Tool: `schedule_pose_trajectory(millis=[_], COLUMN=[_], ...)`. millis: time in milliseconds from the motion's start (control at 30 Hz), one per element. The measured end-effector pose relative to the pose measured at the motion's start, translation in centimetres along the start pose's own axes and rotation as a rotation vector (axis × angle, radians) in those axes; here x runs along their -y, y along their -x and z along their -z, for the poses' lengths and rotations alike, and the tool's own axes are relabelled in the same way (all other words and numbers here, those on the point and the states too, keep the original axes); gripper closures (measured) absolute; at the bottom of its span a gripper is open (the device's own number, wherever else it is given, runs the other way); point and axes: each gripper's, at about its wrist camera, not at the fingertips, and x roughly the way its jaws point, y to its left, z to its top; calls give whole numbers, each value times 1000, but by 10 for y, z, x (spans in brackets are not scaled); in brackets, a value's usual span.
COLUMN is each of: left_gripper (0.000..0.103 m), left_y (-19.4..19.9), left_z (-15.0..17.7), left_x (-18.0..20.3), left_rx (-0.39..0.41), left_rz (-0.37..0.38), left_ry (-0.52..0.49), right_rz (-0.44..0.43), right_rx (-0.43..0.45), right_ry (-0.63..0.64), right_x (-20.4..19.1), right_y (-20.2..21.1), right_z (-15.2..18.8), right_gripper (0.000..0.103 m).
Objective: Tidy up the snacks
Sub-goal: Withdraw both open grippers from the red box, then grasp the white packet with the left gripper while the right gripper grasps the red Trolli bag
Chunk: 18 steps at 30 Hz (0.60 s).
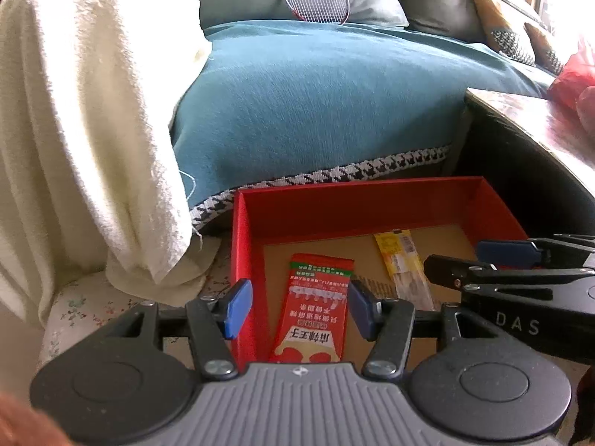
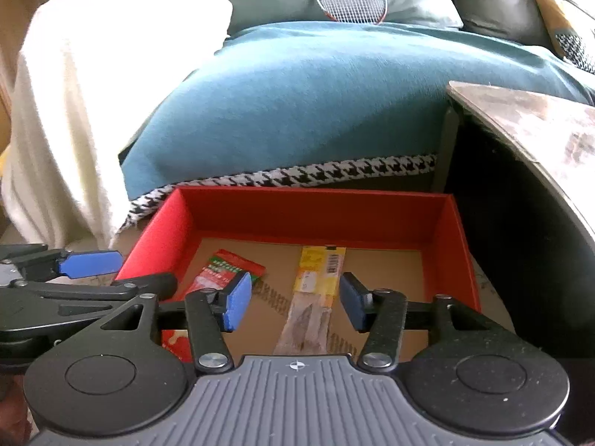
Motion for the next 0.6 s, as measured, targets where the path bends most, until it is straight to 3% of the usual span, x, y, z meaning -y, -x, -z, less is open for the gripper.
schedule_pose_trajectory(millis=[300,600], left_gripper=[54,53], left_y=[20,50], left_z=[12,58], left_x=[-8,-34], left_rx=[-1,-67], left_rz=[-3,0], left_ry=[6,22], right_rz=[-40,-96], right_rx=[-18,-84], right_ry=[0,106], right_x=[-11,-48], right_y=[13,23], right_z=[7,30], right_gripper=[42,37])
